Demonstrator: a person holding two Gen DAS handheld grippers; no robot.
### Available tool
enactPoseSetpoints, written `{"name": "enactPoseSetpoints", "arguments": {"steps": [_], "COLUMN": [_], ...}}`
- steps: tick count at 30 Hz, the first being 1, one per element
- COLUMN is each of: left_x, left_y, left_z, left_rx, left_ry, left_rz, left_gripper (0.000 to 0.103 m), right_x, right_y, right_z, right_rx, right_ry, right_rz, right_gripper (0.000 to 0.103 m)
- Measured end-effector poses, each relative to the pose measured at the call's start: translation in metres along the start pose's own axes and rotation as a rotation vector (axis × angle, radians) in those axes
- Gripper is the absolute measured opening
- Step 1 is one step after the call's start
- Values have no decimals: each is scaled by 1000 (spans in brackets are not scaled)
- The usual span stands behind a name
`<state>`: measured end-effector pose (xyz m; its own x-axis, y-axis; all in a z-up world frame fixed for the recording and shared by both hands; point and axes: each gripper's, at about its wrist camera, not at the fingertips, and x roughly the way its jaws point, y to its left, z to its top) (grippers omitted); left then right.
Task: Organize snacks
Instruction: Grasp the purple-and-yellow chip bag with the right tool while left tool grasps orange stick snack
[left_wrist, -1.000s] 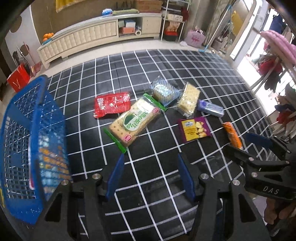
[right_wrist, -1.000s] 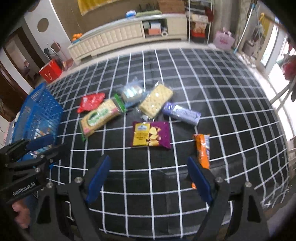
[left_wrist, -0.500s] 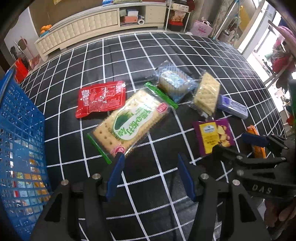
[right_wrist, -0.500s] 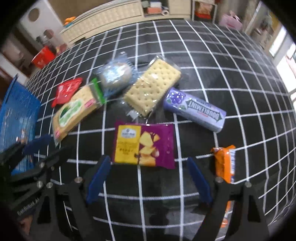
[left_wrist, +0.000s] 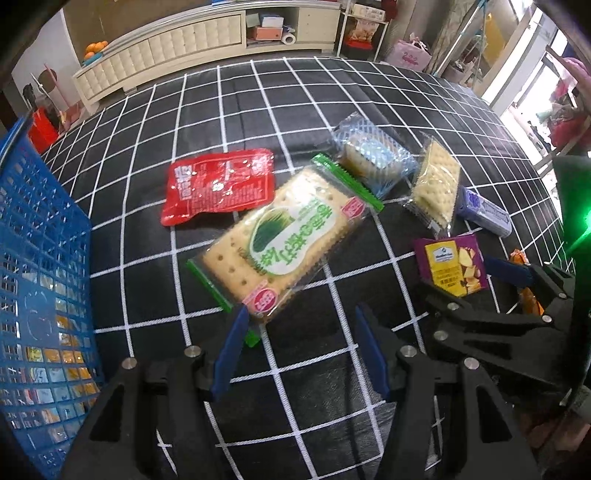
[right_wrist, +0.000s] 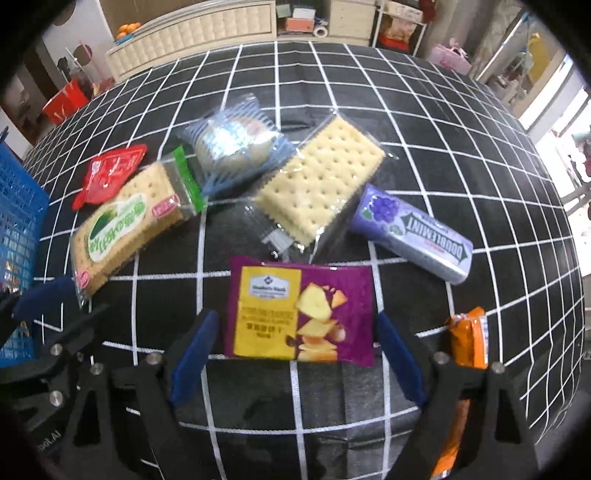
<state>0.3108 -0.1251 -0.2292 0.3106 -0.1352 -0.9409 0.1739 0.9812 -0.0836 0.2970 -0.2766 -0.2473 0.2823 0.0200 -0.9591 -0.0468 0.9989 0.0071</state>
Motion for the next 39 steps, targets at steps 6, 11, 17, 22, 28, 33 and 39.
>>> {"name": "enactPoseSetpoints", "arguments": {"steps": [6, 11, 17, 22, 28, 33, 39], "left_x": [1, -7, -24, -50, -62, -54, -33], "left_y": [5, 14, 6, -19, -76, -123, -179], "left_z": [-6, -5, 0, 0, 1, -4, -5], "left_rx": [-15, -32, -30, -9, 61, 106, 132], "left_ry": [11, -2, -15, -37, -40, 2, 59], "left_rz": [-2, -9, -28, -66, -109, -149, -179], "left_gripper": [56, 56, 56, 56, 56, 56, 56], "right_x": [-6, -9, -41, -78, -109, -117, -126], "right_y": [19, 21, 0, -31, -88, -116, -162], "right_z": [-8, -14, -21, -35, -46, -53, -69], "right_rx": [-31, -24, 33, 86, 176, 206, 269], "right_ry": [-28, -44, -78, -136, -185, -209, -234], "right_rz": [-2, 6, 56, 79, 42, 17, -19], "right_gripper": [72, 67, 65, 65, 65, 65, 65]}}
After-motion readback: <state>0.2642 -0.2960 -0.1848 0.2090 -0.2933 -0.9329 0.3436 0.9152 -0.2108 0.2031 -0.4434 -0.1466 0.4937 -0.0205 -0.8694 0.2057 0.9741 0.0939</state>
